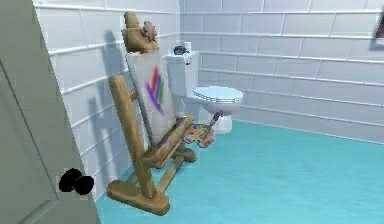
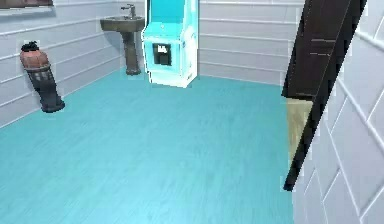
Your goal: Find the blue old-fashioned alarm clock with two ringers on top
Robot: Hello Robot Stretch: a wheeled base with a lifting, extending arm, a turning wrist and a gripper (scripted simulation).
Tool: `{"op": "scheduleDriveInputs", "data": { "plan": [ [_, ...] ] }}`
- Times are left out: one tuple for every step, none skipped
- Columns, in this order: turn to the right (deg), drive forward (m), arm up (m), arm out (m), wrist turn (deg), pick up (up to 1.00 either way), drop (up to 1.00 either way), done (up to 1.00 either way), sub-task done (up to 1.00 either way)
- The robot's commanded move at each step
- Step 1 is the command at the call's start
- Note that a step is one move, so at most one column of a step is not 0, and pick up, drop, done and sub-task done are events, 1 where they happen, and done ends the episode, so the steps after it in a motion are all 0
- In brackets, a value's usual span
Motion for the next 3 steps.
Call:
{"op": "scheduleDriveInputs", "data": {
  "plan": [
    [24.0, 0.00, 0.00, 0.00, 0.0, 0.00, 0.00, 0.00, 0.00],
    [0.0, 0.10, 0.00, 0.00, 0.0, 0.00, 0.00, 0.00, 0.00],
    [-45.0, 0.00, 0.00, 0.00, 0.0, 0.00, 0.00, 0.00, 0.00]
  ]
}}
